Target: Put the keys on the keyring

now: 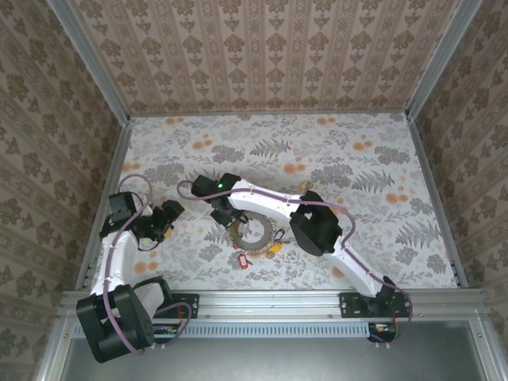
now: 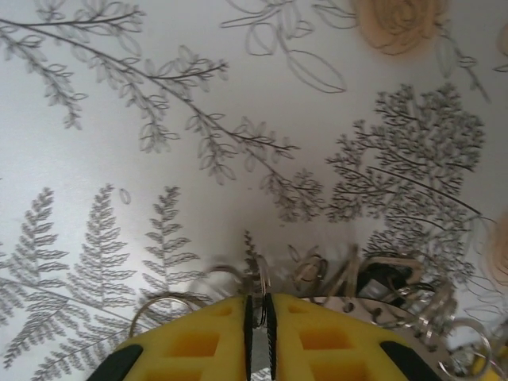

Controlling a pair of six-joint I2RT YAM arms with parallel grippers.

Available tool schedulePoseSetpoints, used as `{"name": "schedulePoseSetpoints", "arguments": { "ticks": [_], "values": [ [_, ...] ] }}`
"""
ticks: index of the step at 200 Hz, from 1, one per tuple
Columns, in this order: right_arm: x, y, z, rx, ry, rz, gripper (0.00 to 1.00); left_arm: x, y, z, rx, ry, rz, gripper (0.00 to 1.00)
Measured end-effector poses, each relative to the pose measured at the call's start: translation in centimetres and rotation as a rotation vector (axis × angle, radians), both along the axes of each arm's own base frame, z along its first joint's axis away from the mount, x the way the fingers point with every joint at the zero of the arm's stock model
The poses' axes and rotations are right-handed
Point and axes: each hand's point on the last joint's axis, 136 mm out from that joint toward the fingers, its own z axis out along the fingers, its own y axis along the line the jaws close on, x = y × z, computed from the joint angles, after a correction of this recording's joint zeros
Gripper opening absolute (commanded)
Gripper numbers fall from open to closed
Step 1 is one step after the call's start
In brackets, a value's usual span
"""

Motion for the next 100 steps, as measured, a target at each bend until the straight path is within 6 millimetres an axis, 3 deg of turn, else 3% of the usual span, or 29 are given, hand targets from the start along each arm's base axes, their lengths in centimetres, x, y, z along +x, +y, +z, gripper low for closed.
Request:
{"name": "schedulePoseSetpoints", "arguments": {
  "ticks": [52, 100],
  "values": [
    [0.98, -0.3, 0.77, -0.022, -0.048, -0.039, 0.21, 0.0, -0.24, -0.26, -0.017, 0.004, -0.008, 0.78],
    [0.56, -0.38, 0.21, -0.019, -0.009, -0.043, 0.25, 0.0, -0.42, -0.15, -0.028, 0.001, -0.015, 0.78]
  ]
}}
